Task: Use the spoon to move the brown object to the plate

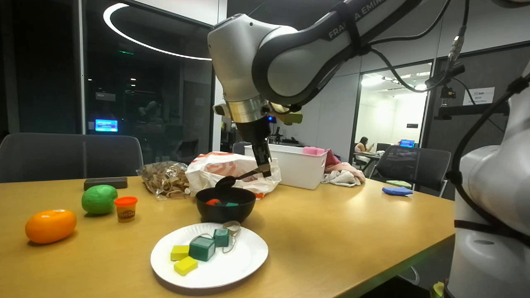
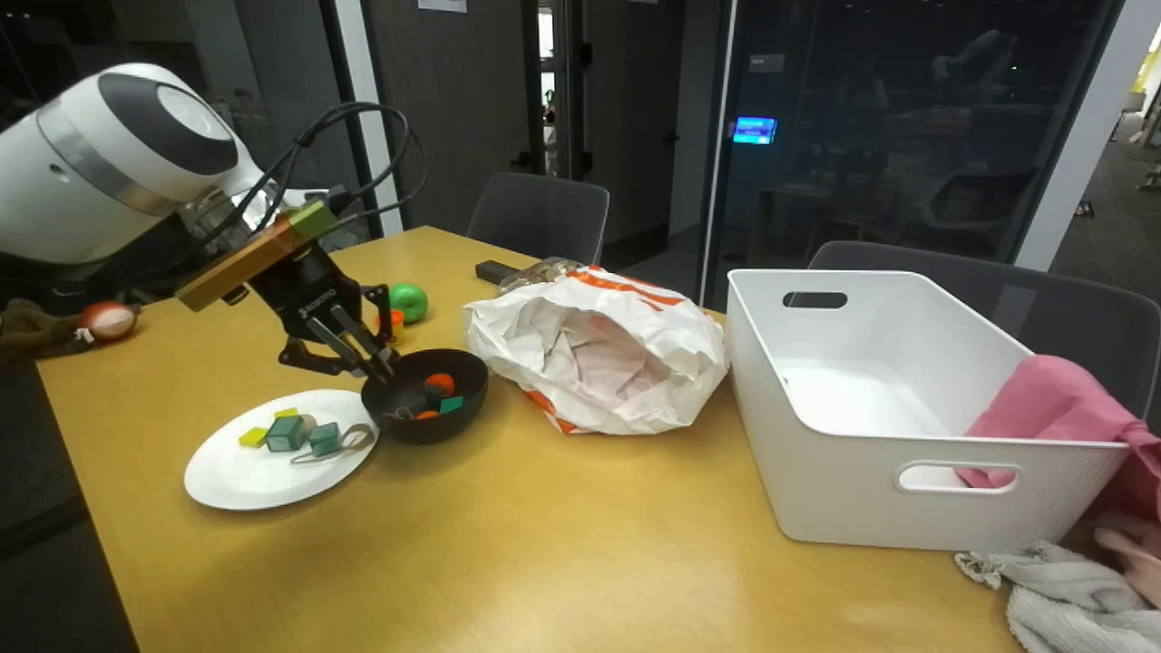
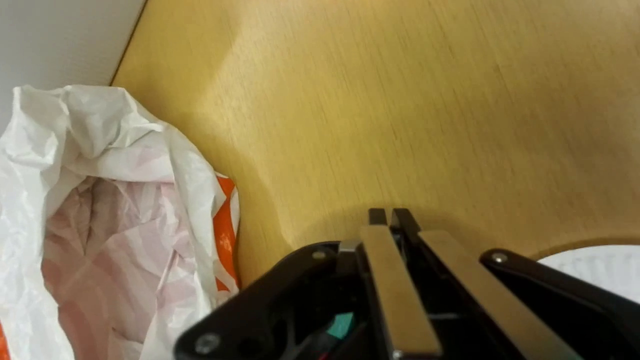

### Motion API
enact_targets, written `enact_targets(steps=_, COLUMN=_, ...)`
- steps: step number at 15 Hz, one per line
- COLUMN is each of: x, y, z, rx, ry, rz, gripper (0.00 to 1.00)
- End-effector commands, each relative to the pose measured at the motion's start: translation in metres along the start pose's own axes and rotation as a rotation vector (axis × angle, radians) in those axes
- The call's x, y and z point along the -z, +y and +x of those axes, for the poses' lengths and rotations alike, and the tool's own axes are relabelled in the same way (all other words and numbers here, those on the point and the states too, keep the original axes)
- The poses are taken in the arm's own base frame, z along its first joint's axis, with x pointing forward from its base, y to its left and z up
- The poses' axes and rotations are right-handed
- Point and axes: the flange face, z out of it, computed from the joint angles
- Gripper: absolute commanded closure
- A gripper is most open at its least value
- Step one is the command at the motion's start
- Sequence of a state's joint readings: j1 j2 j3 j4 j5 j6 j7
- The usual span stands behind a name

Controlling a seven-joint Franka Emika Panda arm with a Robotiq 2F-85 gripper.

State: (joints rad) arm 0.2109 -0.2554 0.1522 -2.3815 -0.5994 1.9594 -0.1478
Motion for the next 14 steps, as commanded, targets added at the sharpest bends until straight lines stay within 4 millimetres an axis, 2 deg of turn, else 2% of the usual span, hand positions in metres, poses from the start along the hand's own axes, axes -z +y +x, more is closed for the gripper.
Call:
enact_targets(steps=1, x=-0.016, y=0.016, z=0.012, rx=-0.104, ry=0.012, rz=0.052, gripper=0.92)
enact_targets(steps=4, x=-0.035, y=0.021, z=0.018, rx=-0.153, ry=-0.016, rz=0.098, gripper=0.91)
enact_targets(steps=7, x=-0.044, y=0.021, z=0.021, rx=-0.176, ry=-0.031, rz=0.138, gripper=0.91)
enact_targets(steps=8, x=-0.045, y=0.021, z=0.022, rx=-0.181, ry=-0.030, rz=0.151, gripper=0.72)
enact_targets(steps=10, x=-0.045, y=0.020, z=0.023, rx=-0.192, ry=-0.028, rz=0.175, gripper=0.60)
enact_targets(steps=14, x=-0.035, y=0.024, z=0.021, rx=-0.224, ry=-0.001, rz=0.237, gripper=0.29)
